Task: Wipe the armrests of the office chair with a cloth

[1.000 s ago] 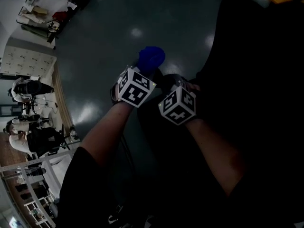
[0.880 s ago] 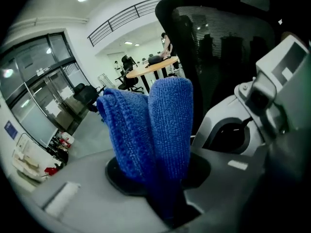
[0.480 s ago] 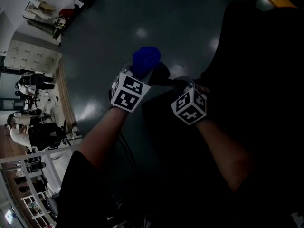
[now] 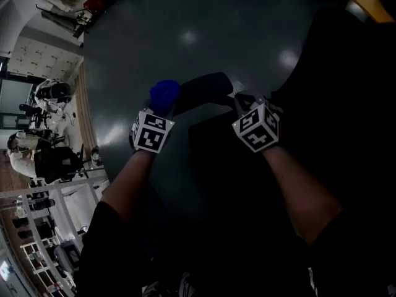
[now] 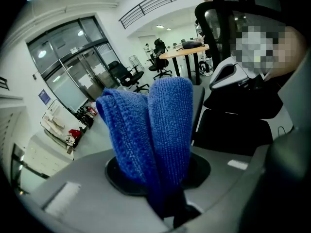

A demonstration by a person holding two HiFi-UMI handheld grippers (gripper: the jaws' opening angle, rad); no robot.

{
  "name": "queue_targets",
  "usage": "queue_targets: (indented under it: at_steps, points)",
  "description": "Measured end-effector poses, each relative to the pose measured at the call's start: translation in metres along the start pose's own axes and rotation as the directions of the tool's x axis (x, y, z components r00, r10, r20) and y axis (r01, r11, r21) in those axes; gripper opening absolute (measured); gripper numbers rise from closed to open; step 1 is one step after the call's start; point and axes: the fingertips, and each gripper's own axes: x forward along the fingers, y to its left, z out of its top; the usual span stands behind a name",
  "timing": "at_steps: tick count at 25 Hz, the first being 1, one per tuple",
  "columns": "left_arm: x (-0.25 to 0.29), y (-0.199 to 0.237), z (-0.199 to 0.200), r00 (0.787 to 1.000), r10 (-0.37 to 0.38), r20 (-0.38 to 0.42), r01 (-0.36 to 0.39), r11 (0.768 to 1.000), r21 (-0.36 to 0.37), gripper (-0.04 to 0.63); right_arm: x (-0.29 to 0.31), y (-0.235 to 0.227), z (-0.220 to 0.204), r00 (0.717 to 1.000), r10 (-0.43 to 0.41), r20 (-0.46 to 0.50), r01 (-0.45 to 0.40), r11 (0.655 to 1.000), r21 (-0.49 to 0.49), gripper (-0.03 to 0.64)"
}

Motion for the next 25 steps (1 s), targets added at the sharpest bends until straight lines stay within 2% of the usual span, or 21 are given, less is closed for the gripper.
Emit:
queue_targets:
  at_steps: [4,8,14,20,25]
  points:
    - [0.001,-0.013,0.004,1.0,0.009,0.012,-0.009,1.0,0.018,0.121,0.005,0.001,0.01,1.0,-0.006,0.007,0.006,1.0,-0.003,0.002]
    - [0.003,-0.033,0.018,0.999,-0.026,0.038,0.025,0.999,0.033,0.123,0.009,0.005,0.005,1.0,-0.002,-0.002,0.002,1.0,0.027,0.002]
    - [0.005,-0.043,0.028,0.999,-0.041,0.026,0.039,0.996,0.078,0.12,0.009,0.014,0.002,1.0,0.004,-0.009,-0.003,0.999,0.041,0.002]
    - [0.017,-0.085,0.069,0.993,-0.112,0.043,0.102,0.978,0.183,0.124,0.007,0.016,-0.009,1.0,0.01,-0.018,-0.009,0.998,0.064,0.002]
    - [0.028,-0.103,0.093,0.989,-0.136,0.05,0.126,0.977,0.172,0.126,-0.002,0.02,-0.018,1.0,0.01,-0.016,-0.009,0.996,0.091,0.002]
